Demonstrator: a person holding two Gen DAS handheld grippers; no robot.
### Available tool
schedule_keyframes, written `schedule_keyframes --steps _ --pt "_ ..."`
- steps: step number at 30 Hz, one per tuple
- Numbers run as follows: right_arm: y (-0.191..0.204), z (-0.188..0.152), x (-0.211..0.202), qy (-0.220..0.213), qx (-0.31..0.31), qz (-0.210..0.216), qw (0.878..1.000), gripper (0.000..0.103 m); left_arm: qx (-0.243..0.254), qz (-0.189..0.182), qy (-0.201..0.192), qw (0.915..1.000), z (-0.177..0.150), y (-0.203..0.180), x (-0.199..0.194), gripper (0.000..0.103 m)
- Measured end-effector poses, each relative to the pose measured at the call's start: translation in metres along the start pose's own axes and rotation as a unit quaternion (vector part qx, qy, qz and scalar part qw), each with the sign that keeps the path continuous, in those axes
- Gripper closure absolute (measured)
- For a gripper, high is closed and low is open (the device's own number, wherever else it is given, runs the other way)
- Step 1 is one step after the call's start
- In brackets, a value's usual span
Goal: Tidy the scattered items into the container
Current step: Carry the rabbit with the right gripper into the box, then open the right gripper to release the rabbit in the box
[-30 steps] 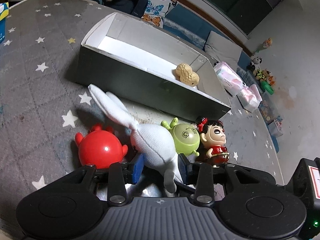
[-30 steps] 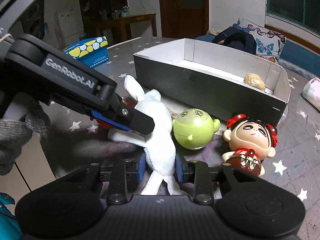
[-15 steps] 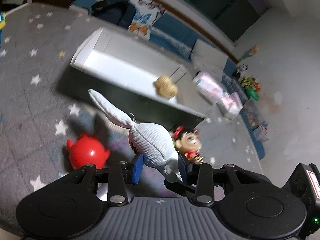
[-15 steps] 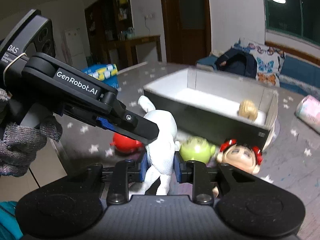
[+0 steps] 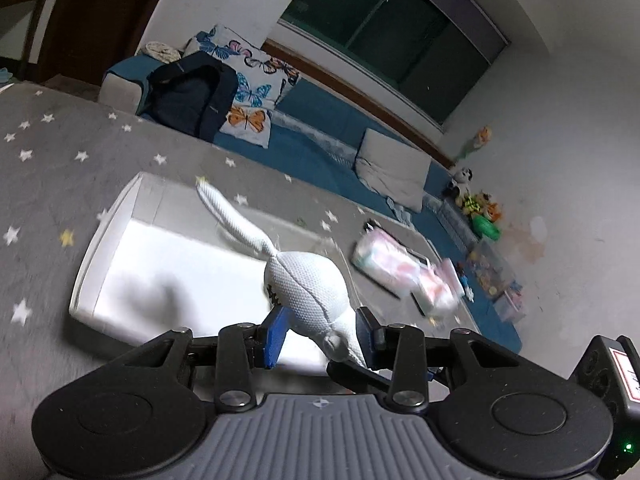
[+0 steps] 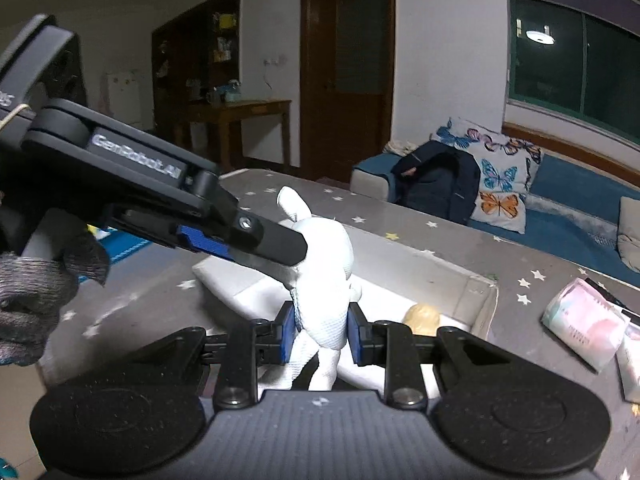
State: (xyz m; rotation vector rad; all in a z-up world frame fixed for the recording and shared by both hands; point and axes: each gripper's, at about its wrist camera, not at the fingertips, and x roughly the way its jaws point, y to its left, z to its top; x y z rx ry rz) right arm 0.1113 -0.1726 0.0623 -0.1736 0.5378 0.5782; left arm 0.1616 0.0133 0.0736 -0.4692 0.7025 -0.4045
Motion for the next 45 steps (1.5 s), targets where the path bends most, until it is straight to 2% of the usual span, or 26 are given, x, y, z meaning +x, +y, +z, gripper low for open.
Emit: schedule_keyframes --steps 6,12,21,29,34,36,38,40,42,45 --pt "-0.018 0.009 0.049 0.032 -0.007 -0.004 0.999 0.077 -0.018 0.011 0.018 0.9996 0.018 0.017 0.043 0.063" --pt "-0.025 0.011 0.090 0.062 -0.028 -0.002 0.998 0.077 -0.032 0.032 0.046 0.9979 0.019 0.040 0.079 0.063" --pt "-0.034 0.013 0.131 0.115 -0.054 0.014 0.992 0.077 -0.053 0.051 0.062 0.9954 0.025 0.065 0.107 0.063" --pt "-0.035 0.010 0.158 0.170 -0.099 0.020 0.980 0.076 -0.057 0.063 0.078 0.9933 0.023 0.070 0.119 0.063" --pt "-0.025 0.004 0.160 0.185 -0.148 0.006 0.971 0.073 -0.054 0.068 0.079 0.9931 0.021 0.071 0.116 0.063" --pt "-0.022 0.002 0.158 0.183 -0.164 0.001 0.969 0.065 -0.054 0.068 0.078 0.9931 0.020 0.072 0.113 0.063" --pt "-0.019 0.001 0.156 0.181 -0.179 -0.010 0.967 0.063 -0.054 0.068 0.077 0.9932 0.018 0.072 0.110 0.063" --pt "-0.018 0.000 0.152 0.176 -0.173 -0.010 0.969 0.062 -0.054 0.068 0.076 0.9934 0.018 0.071 0.104 0.063" --pt "-0.019 0.002 0.146 0.170 -0.158 -0.002 0.973 0.056 -0.052 0.069 0.071 0.9937 0.017 0.071 0.097 0.063" --pt "-0.019 0.006 0.129 0.151 -0.142 -0.004 0.978 0.056 -0.048 0.073 0.065 0.9941 0.016 0.070 0.085 0.063"
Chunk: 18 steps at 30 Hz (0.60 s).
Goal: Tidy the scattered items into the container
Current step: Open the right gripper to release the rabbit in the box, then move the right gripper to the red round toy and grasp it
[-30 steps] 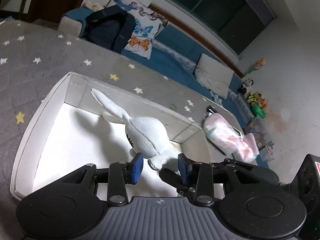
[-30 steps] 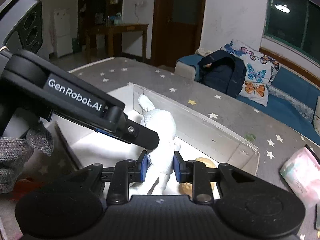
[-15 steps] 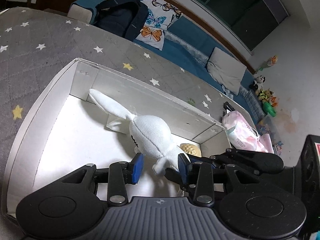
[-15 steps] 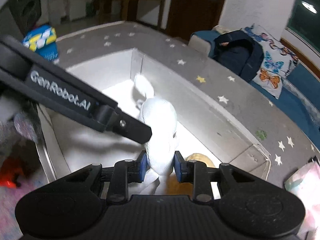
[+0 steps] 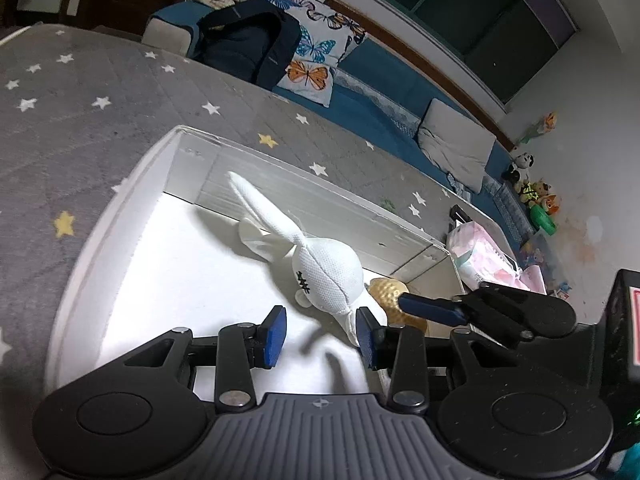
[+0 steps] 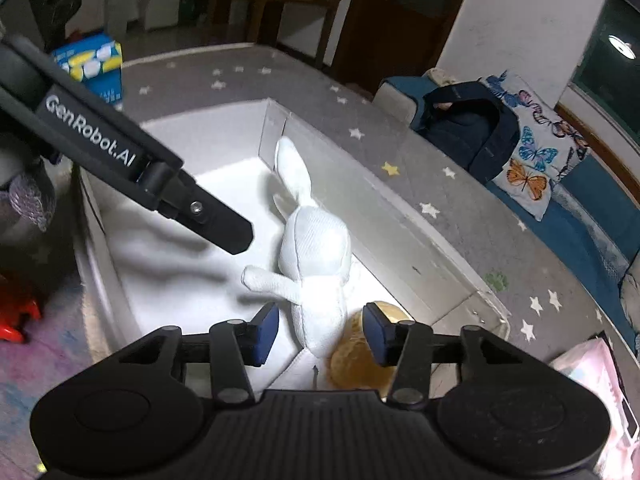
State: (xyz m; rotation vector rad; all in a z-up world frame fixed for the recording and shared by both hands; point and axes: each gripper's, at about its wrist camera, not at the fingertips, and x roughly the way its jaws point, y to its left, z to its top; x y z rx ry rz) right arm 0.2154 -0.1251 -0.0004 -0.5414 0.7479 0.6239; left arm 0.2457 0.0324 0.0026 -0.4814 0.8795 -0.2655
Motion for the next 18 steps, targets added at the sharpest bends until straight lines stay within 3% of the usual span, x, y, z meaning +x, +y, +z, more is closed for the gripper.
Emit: schedule_keyframes --steps 7,12,18 --pt "0.005 -0.007 -0.047 -0.056 0.049 -0.015 0.997 0.054 0.005 -0.004 -0.025 0.9997 -0.010 -0.001 -0.037 0.063" --pt "0.022 -0.019 -0.088 -0.107 0.081 -0.003 0.991 0.053 0.016 0.010 -0.032 0.9993 -0.025 -0.001 -0.062 0.063" --pt "0.052 -0.039 -0.118 -0.140 0.094 0.026 0.985 0.052 0.024 0.022 -0.036 0.9988 -0.051 0.007 -0.087 0.063"
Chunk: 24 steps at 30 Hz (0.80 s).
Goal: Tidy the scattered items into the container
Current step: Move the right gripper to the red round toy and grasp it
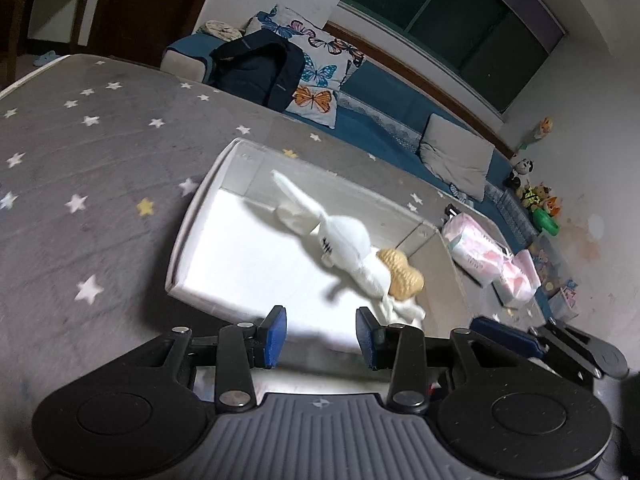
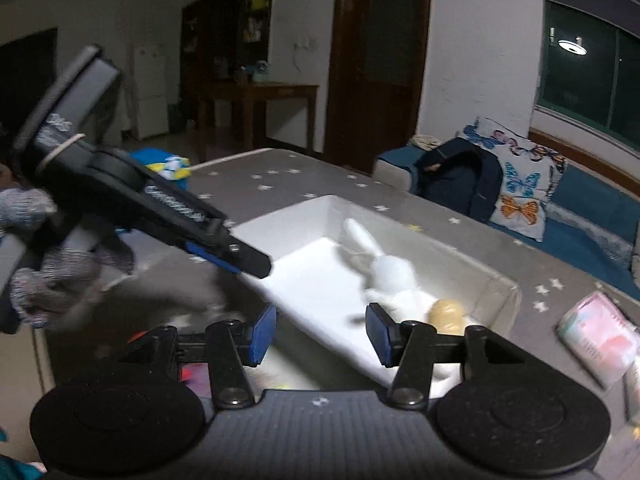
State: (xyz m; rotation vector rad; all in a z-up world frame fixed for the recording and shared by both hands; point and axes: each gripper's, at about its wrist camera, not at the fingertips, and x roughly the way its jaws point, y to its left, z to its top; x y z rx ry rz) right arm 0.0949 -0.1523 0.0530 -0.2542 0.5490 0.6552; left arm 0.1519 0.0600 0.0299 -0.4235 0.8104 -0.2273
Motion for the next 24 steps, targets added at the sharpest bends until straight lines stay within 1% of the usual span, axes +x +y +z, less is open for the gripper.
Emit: schedule_keyframes --steps 5,7,12,17,24 --pt "0.029 -0.018 -0.011 0.001 0.005 0.035 0.999 0.052 0.007 0.012 0.000 0.9999 -0.021 0.006 -0.016 0.063" --pt "0.042 -0.025 -0.011 0.003 0.002 0.046 0.999 0.052 0.009 0.014 0.002 0.9999 -0.028 0.010 -0.021 0.063" --pt "0.060 -0.034 -0.002 0.013 0.009 0.070 0.997 0.052 0.010 0.023 0.006 0.9997 -0.045 0.019 -0.032 0.063" --pt "0.075 -0.040 0.008 0.018 0.012 0.081 0.996 0.052 0.003 0.031 0.010 0.9995 -0.057 0.029 -0.037 0.063" --pt "0.092 -0.049 0.021 0.029 0.013 0.090 0.995 0.052 -0.019 0.028 0.014 0.9993 -0.067 0.041 -0.043 0.063"
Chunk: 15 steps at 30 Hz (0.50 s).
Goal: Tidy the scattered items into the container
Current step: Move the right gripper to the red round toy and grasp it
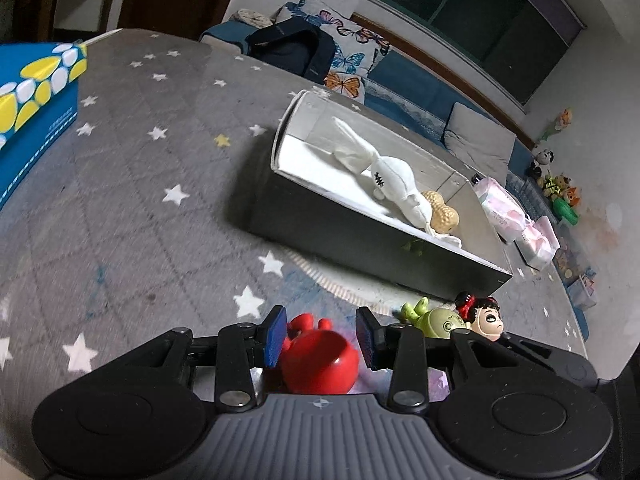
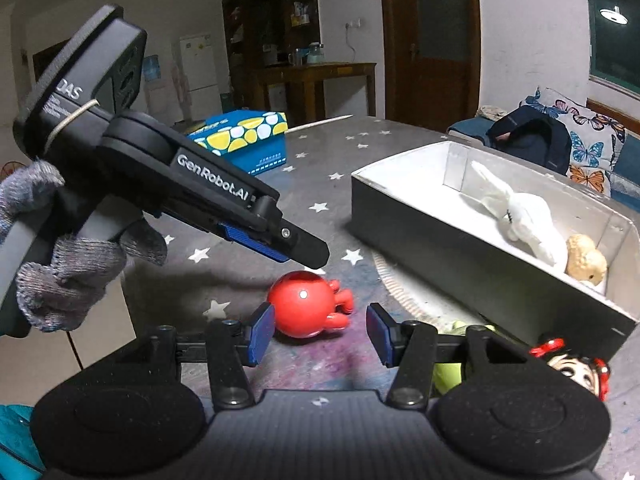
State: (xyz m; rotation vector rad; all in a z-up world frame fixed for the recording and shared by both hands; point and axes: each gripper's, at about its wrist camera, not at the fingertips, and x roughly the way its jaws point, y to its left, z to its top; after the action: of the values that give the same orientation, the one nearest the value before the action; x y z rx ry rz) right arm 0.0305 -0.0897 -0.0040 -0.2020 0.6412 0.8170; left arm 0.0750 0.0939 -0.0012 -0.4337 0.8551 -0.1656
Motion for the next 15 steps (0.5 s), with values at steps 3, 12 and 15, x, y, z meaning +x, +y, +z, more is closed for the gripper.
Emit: schedule_keyframes --steps 3,12,15 --pt "0.004 -0.001 0.007 0.002 0.003 0.007 1.000 0.052 -0.016 -0.006 0.003 0.9999 -0.002 0.007 -0.001 0.063" --pt "0.007 0.001 0.025 0.009 0.013 0.013 1.000 0.044 -0.039 -0.020 0.016 0.9989 -0.005 0.015 0.004 0.063" --pt "0.007 0.001 0.028 0.011 0.017 0.017 1.000 0.044 -0.047 -0.026 0.020 0.9984 -0.006 0.018 0.006 0.062"
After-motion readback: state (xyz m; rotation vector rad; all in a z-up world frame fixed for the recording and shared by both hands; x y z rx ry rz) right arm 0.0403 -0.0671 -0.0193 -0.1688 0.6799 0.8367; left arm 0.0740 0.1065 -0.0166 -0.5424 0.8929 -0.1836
